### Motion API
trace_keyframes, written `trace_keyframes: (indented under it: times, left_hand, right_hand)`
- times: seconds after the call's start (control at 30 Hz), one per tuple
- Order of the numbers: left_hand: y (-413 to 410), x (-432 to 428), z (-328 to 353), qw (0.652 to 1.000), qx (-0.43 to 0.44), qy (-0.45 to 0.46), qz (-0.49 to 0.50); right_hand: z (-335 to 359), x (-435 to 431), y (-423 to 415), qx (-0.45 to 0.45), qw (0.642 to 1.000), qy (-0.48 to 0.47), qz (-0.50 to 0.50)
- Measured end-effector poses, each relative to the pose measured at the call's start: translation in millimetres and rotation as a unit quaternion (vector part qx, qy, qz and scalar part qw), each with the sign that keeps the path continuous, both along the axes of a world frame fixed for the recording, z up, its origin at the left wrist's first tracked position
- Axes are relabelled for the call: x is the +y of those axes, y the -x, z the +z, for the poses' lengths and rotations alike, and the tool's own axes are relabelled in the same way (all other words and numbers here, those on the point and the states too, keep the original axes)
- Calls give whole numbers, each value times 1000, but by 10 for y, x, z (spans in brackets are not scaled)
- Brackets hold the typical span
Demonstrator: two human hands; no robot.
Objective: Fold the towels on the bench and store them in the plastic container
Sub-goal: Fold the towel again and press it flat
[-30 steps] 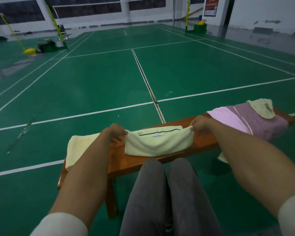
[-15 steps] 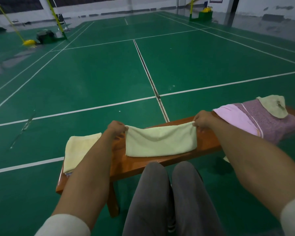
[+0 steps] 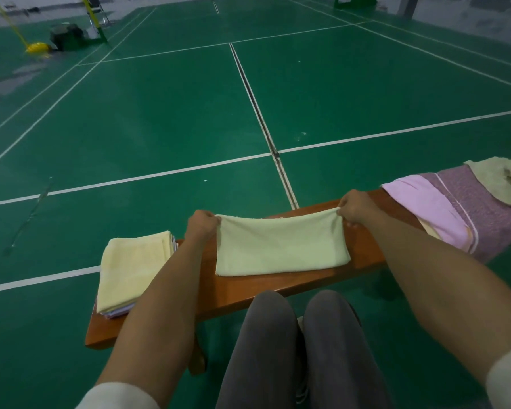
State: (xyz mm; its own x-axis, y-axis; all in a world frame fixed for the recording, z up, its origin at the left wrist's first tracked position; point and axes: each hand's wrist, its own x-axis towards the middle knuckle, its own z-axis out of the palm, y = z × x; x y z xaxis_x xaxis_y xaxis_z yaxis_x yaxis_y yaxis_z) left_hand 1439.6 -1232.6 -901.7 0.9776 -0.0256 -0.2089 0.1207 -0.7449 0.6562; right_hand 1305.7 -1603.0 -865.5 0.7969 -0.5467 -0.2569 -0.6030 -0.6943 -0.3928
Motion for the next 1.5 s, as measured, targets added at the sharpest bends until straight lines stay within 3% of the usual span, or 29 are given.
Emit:
trace_keyframes:
  times: [0.33, 0.83, 1.0, 1.13, 1.3, 1.5]
  left_hand:
    - [-173, -118, -403, 998, 13, -56, 19]
    - [-49, -230, -505, 997, 19, -68, 40]
    - [-55, -203, -522, 993, 60, -73, 73]
    - [-16, -236, -420, 987, 131, -79, 49]
    - [52, -234, -412, 979, 170, -110, -9]
    - [64, -226, -344, 973, 230, 2, -9]
  right_hand:
    - [-383, 2, -276, 32, 997, 60, -25]
    - [-537, 380, -220, 58, 997, 29, -49]
    - [-519, 810, -291, 17, 987, 149, 63]
    - [-445, 1442, -427, 23, 985, 42, 165]
    - [-522, 2277, -414, 68, 939, -8, 336]
    - [-702, 2742, -286, 32, 958, -57, 280]
